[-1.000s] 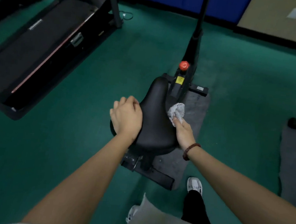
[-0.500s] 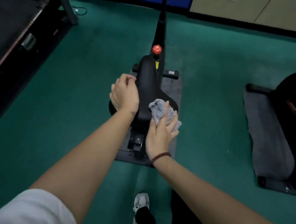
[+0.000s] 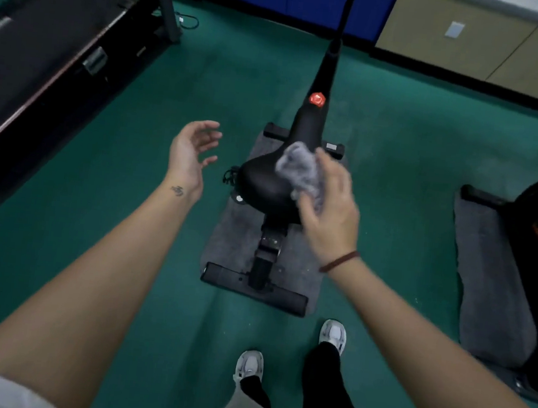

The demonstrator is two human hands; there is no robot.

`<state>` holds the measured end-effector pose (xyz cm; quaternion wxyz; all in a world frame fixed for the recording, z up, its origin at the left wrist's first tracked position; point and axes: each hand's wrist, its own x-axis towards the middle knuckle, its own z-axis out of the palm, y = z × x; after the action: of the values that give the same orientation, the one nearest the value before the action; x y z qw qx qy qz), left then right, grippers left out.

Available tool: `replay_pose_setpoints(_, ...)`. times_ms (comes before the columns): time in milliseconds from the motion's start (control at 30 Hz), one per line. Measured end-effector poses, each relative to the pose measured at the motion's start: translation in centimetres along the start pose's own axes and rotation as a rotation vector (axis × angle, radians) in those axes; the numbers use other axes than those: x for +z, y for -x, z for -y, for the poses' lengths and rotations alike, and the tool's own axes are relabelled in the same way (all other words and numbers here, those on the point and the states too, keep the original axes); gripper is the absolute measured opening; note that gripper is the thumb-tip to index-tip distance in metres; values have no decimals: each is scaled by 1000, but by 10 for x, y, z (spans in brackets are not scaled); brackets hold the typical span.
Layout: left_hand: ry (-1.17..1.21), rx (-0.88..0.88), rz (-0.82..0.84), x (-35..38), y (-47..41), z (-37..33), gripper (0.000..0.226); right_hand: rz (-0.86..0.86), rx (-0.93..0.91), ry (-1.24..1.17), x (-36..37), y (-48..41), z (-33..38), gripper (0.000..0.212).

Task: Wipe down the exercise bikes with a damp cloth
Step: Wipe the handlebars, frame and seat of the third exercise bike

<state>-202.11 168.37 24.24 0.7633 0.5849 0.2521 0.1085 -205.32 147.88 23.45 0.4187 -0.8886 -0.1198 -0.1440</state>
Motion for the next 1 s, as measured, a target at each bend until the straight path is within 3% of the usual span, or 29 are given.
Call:
replay_pose_setpoints(100, -37, 9, -22, -9, 4, 6, 30, 68, -124, 272, -7, -13, -26, 57)
replay_pose_setpoints(267, -95, 5, -17, -13, 11, 21, 30, 297, -653, 640, 36, 4, -40, 41)
replay_pose_setpoints(367, -158, 12, 2, -11, 12, 25, 30, 382, -776, 796, 51, -10, -28, 41)
replay_pose_setpoints(500, -244, 66, 23, 0, 9, 25, 31, 489, -755, 881, 60, -35, -17, 34)
replay_pose_setpoints(667, -350, 132, 31, 15, 8, 24, 26, 569, -729, 742, 60, -56, -18, 39)
replay_pose_setpoints(767, -389, 167, 25, 24, 7, 26, 25, 559, -566, 642, 62, -75, -10, 52)
replay_pose_setpoints(867, -446, 191, 51, 32, 12, 25, 21, 575, -392, 605, 65, -107, -18, 39)
replay_pose_setpoints(1000, -571, 212, 68, 40, 11, 30, 24, 514, -254, 595, 50, -131, -51, 41)
